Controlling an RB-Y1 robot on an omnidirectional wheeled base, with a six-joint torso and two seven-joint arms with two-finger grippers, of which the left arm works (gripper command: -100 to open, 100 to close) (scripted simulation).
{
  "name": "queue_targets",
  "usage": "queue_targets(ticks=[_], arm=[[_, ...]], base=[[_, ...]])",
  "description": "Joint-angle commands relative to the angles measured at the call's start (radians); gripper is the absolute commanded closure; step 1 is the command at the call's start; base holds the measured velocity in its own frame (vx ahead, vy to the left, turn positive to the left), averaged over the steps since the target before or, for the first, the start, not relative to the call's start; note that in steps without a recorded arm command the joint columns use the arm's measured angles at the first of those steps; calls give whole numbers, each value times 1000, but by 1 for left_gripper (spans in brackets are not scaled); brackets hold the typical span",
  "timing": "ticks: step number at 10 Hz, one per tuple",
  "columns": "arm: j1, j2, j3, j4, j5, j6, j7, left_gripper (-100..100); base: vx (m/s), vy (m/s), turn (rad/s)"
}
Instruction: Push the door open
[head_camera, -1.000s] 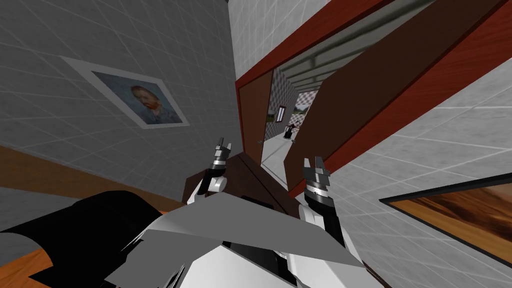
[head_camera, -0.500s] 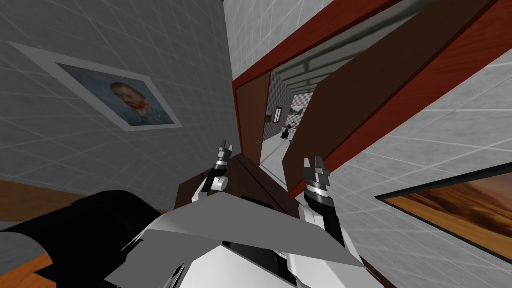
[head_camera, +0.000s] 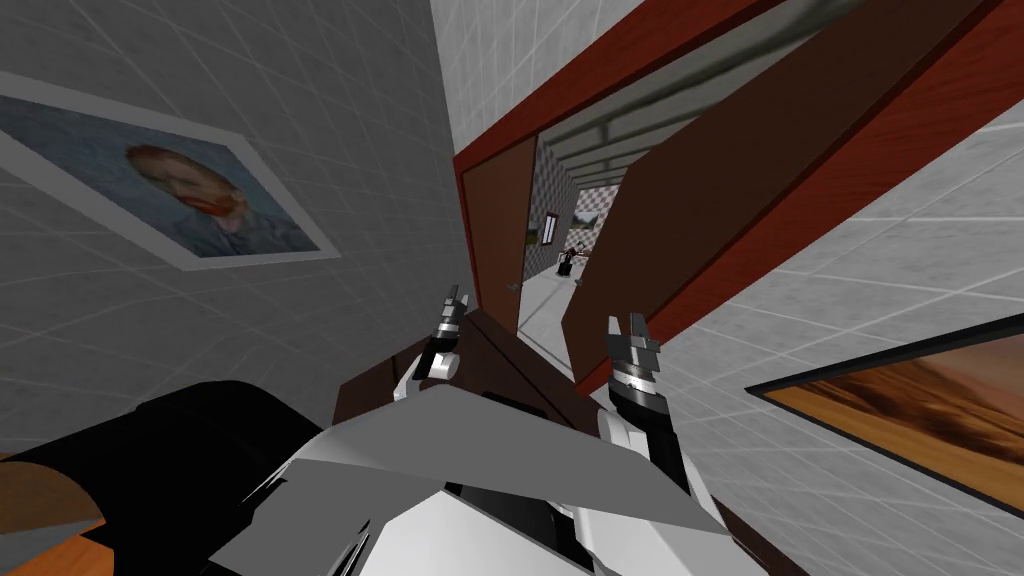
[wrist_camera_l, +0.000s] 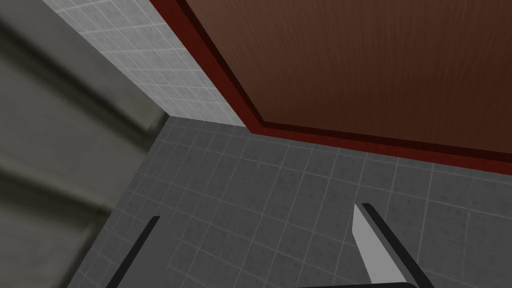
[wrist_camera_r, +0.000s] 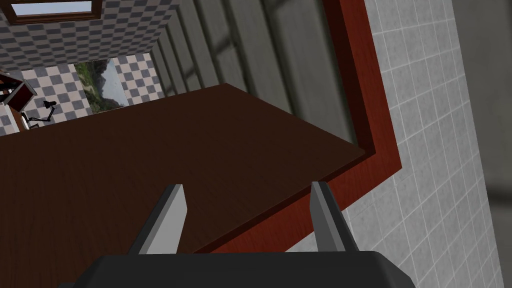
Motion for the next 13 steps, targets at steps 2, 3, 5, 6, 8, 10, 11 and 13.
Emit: queue_targets(ticks=[2, 3, 5, 6, 8, 10, 11, 13], arm=[[-24, 3, -1, 68, 0, -16, -4, -100], [-34, 5, 0, 97, 0, -23, -6, -100], [-54, 8, 0, 151, 1, -37, -9, -100], [-64, 9, 1, 183, 1, -44, -10, -100], [-85, 11, 1, 243, 2, -59, -13, -100], [-106, 13, 2, 302, 3, -74, -16, -100], [-116, 13, 2, 334, 3, -81, -18, -100], [-138, 14, 3, 398, 4, -96, -21, -100]], base=[[92, 76, -132], [71, 86, -122], [78, 83, -135], [81, 85, -136], [78, 82, -156], [84, 89, -142], [70, 96, -152], [68, 115, -155]])
